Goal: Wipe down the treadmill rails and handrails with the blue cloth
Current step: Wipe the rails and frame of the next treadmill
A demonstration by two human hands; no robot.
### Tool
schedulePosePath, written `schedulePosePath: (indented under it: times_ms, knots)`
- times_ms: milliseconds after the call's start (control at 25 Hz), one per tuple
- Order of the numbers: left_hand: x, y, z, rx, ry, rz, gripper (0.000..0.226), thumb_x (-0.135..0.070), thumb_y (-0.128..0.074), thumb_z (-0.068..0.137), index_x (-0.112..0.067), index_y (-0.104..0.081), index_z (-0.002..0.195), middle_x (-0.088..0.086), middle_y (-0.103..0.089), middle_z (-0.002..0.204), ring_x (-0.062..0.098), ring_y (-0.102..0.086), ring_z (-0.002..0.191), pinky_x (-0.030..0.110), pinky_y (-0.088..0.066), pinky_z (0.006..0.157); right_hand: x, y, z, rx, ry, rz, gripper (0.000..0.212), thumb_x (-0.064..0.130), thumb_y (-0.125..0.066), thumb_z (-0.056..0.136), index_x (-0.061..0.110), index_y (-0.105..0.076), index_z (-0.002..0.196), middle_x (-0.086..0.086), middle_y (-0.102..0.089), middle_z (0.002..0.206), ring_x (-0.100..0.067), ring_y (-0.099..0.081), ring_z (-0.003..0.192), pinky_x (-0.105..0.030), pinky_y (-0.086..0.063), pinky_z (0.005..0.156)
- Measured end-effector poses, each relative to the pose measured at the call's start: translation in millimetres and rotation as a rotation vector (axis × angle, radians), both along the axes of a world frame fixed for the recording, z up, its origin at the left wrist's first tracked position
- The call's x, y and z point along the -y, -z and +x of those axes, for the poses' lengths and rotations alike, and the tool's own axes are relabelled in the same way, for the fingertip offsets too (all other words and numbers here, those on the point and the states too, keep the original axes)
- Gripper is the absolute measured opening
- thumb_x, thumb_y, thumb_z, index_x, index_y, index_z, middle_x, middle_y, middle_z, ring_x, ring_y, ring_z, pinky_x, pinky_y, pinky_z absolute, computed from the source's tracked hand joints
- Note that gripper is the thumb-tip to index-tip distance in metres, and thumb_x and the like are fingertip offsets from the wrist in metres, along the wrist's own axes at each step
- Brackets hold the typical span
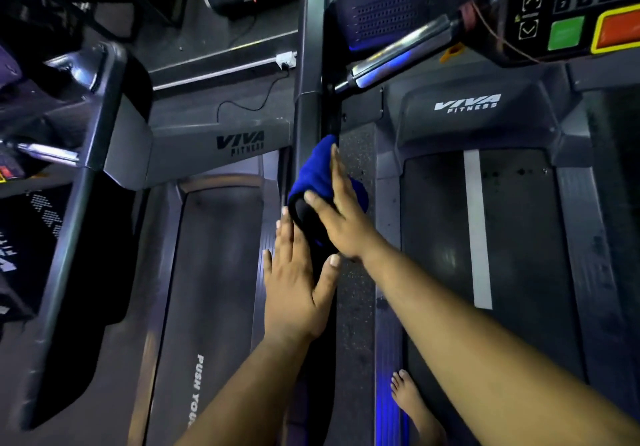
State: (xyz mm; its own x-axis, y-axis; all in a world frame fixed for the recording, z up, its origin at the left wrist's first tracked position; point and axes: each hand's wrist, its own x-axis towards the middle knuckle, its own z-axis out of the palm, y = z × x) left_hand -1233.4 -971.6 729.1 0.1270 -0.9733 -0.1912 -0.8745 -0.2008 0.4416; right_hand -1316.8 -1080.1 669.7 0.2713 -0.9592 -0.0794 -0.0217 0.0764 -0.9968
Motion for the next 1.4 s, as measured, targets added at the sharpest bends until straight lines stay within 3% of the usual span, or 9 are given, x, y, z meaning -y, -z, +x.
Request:
schedulePosePath:
  times_ms: [200,400,520,680,840,960,1160,1280,1400]
  knots:
    - [2.9,0.7,2.1,0.036,-0.008,-0.002,0.092,-0.081,-0.009,0.087,-0.025,0.001,0.159,-0.013,0.01,0.166,0.003,0.012,0.151,0.039,0.001,0.123,61.3,9.0,-9.9,-0.092,-0.092,-0.35,0.085,0.043,-0.05,0.093,0.003,-0.008,0.155,-0.015,-0.002,0.165,-0.024,0.001,0.153,-0.048,-0.004,0.125]
    - [3.2,-0.1,-0.2,0.055,-0.007,0.005,0.09,-0.079,-0.011,0.088,-0.026,0.001,0.159,-0.012,0.011,0.166,0.003,0.011,0.151,0.04,0.0,0.123,23.0,0.9,11.3,0.116,0.214,0.258,0.084,0.064,-0.044,0.09,0.022,-0.016,0.158,0.0,-0.013,0.166,-0.014,-0.012,0.152,-0.044,-0.013,0.124]
    - [2.9,0.8,0.8,0.044,-0.026,0.024,0.089,-0.08,-0.012,0.088,-0.025,0.003,0.157,-0.011,0.011,0.164,0.001,0.013,0.15,0.04,0.001,0.125,-7.5,-9.1,13.0,-0.049,0.143,-0.001,0.085,0.063,-0.043,0.089,0.023,-0.013,0.157,-0.004,-0.009,0.166,-0.018,-0.008,0.153,-0.039,-0.01,0.125]
    - [3.8,-1.1,-1.3,0.009,-0.026,-0.006,0.075,-0.061,-0.021,0.094,-0.028,0.001,0.158,-0.014,0.011,0.165,0.001,0.009,0.151,0.034,0.0,0.122,101.8,-20.7,12.2,-0.193,0.202,-0.264,0.075,0.052,-0.046,0.089,0.015,-0.034,0.152,-0.017,-0.019,0.163,-0.033,-0.02,0.15,-0.041,-0.019,0.122]
    - [3.5,-1.8,-1.0,0.0,-0.043,-0.013,0.073,-0.057,-0.023,0.095,-0.029,0.0,0.159,-0.013,0.009,0.166,0.001,0.006,0.151,0.04,-0.004,0.124,55.7,9.7,11.8,0.071,0.246,0.114,0.076,0.06,-0.045,0.092,0.014,-0.034,0.152,-0.008,-0.035,0.158,-0.021,-0.029,0.147,-0.035,-0.022,0.121]
    - [4.5,-1.1,-0.4,-0.008,-0.038,-0.023,0.072,-0.055,-0.025,0.095,-0.03,0.0,0.158,-0.013,0.008,0.166,0.001,0.005,0.151,0.042,-0.005,0.124,-7.9,14.4,9.7,0.168,0.255,0.374,0.05,0.042,-0.041,0.103,0.011,-0.049,0.141,-0.007,-0.057,0.137,-0.025,-0.05,0.132,-0.025,-0.04,0.102]
    - [3.9,-1.0,-2.1,0.002,-0.031,-0.014,0.072,-0.056,-0.022,0.095,-0.028,-0.001,0.159,-0.014,0.009,0.166,0.0,0.005,0.151,0.037,-0.001,0.122,89.0,-4.4,12.7,0.088,0.353,0.305,0.062,0.048,-0.041,0.097,0.009,-0.045,0.145,-0.016,-0.052,0.144,-0.029,-0.049,0.133,-0.028,-0.037,0.105]
    - [3.0,0.0,-1.4,-0.011,-0.037,-0.012,0.074,-0.057,-0.021,0.095,-0.026,0.0,0.159,-0.013,0.008,0.166,0.001,0.006,0.151,0.04,-0.002,0.124,-3.4,-3.5,8.7,0.067,0.229,0.263,0.076,0.066,-0.044,0.092,0.01,-0.047,0.143,-0.015,-0.053,0.142,-0.027,-0.05,0.132,-0.03,-0.037,0.11]
    - [2.0,1.4,1.3,-0.05,-0.053,-0.031,0.077,-0.058,-0.023,0.096,-0.022,0.004,0.158,-0.013,0.008,0.165,0.001,0.003,0.152,0.04,-0.002,0.125,-30.0,-9.9,-0.8,-0.019,0.069,-0.03,0.068,0.044,-0.048,0.094,0.012,-0.032,0.152,-0.012,-0.028,0.161,-0.025,-0.027,0.149,-0.039,-0.021,0.123]
